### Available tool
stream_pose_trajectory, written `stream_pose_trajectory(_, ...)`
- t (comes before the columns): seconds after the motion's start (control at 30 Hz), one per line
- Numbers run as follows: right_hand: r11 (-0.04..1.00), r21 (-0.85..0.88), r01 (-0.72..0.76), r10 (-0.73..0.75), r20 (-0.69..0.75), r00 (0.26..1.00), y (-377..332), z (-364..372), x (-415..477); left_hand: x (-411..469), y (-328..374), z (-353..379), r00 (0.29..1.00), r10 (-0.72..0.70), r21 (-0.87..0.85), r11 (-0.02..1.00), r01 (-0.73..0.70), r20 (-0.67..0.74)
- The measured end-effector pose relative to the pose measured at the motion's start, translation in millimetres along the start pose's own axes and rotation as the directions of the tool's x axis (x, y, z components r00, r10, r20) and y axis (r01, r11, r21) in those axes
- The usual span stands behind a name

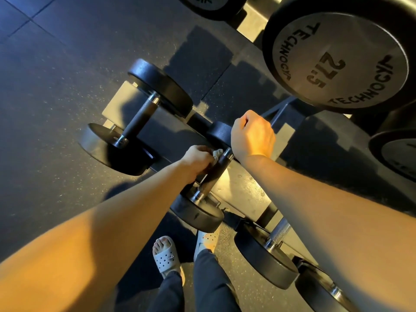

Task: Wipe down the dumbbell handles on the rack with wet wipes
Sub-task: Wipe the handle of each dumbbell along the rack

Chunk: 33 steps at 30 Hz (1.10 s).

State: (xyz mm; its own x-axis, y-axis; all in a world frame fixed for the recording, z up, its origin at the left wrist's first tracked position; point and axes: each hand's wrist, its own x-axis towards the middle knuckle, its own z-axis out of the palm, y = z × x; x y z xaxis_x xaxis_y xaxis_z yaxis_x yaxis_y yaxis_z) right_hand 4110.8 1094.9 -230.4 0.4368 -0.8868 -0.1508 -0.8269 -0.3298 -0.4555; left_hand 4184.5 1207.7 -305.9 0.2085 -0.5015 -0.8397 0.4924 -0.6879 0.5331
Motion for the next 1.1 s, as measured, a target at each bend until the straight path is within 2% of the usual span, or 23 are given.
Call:
stream_pose_trajectory(0.03,1.0,0.003,-0.002,0.002,0.003,1.0,-0.9,-0.3,-0.1,-5.1,3.2,3.7,0.994,0.089,0.15,0.985,-0.08,-0.056)
stream_pose_trajectory(0.1,1.0,0.008,-0.008,0.008,0.007,1.0,-1.7,-0.6,-1.0,-19.8,3.6,8.9,0.946,0.307,0.448,0.864,-0.23,-0.106)
stream_pose_trajectory(0.17,1.0,0.008,-0.011,0.011,0.011,1.0,-1.5,-0.8,-0.9,-34.2,-4.6,11.9,0.882,0.462,0.597,0.734,-0.323,-0.091)
stream_pose_trajectory(0.23,1.0,0.006,-0.012,0.012,0.011,1.0,-0.8,-0.7,-0.6,-44.2,-12.0,14.8,0.841,0.537,0.598,0.696,-0.397,-0.067)
stream_pose_trajectory(0.33,1.0,-0.016,0.0,0.0,0.015,1.0,-0.1,-0.8,-0.6,-39.8,-16.0,26.7,0.809,0.583,0.523,0.716,-0.463,-0.083)
stream_pose_trajectory(0.4,1.0,-0.023,-0.001,0.001,0.013,1.0,0.0,-1.4,-0.5,-29.6,-16.6,32.8,0.826,0.539,0.466,0.78,-0.417,-0.163)
stream_pose_trajectory(0.47,1.0,-0.022,-0.007,0.007,0.01,1.0,-0.2,-1.0,-0.4,-22.1,-17.7,35.0,0.831,0.512,0.484,0.796,-0.365,-0.216)
stream_pose_trajectory(0.57,1.0,-0.007,-0.018,0.018,0.013,1.0,0.0,-0.5,0.1,-25.7,-21.4,31.0,0.795,0.571,0.637,0.694,-0.336,-0.204)
stream_pose_trajectory(0.63,1.0,0.004,-0.023,0.023,0.013,1.0,-0.1,0.0,0.5,-34.3,-19.2,24.6,0.816,0.558,0.683,0.655,-0.323,-0.15)
stream_pose_trajectory(0.73,1.0,0.002,-0.011,0.011,0.014,1.0,0.2,0.0,0.2,-38.4,-8.4,8.5,0.945,0.324,0.603,0.761,-0.239,-0.033)
stream_pose_trajectory(0.83,1.0,-0.005,0.008,-0.008,0.011,1.0,1.2,0.5,-0.3,-38.3,5.9,-15.3,0.994,0.098,0.647,0.755,-0.111,0.056)
stream_pose_trajectory(0.87,1.0,-0.01,0.016,-0.016,0.011,1.0,1.6,0.6,0.2,-37.4,8.1,-20.1,0.995,0.087,0.601,0.792,-0.104,0.058)
stream_pose_trajectory(0.93,0.999,-0.021,0.026,-0.026,0.015,1.0,2.9,0.4,1.1,-33.5,10.1,-18.1,0.986,0.164,0.392,0.906,-0.158,0.018)
stream_pose_trajectory(1.0,0.999,-0.026,0.03,-0.03,0.016,0.999,2.6,-0.1,1.0,-30.8,14.8,-4.6,0.971,0.237,0.209,0.952,-0.224,-0.04)
stream_pose_trajectory(1.03,0.999,-0.025,0.029,-0.029,0.013,0.999,2.3,-0.1,0.8,-27.2,16.7,3.7,0.974,0.221,0.127,0.968,-0.215,-0.04)
stream_pose_trajectory(1.1,1.0,-0.019,0.024,-0.023,0.014,1.0,1.4,-0.1,0.2,-21.5,21.4,13.9,0.996,0.088,0.011,0.996,-0.088,-0.015)
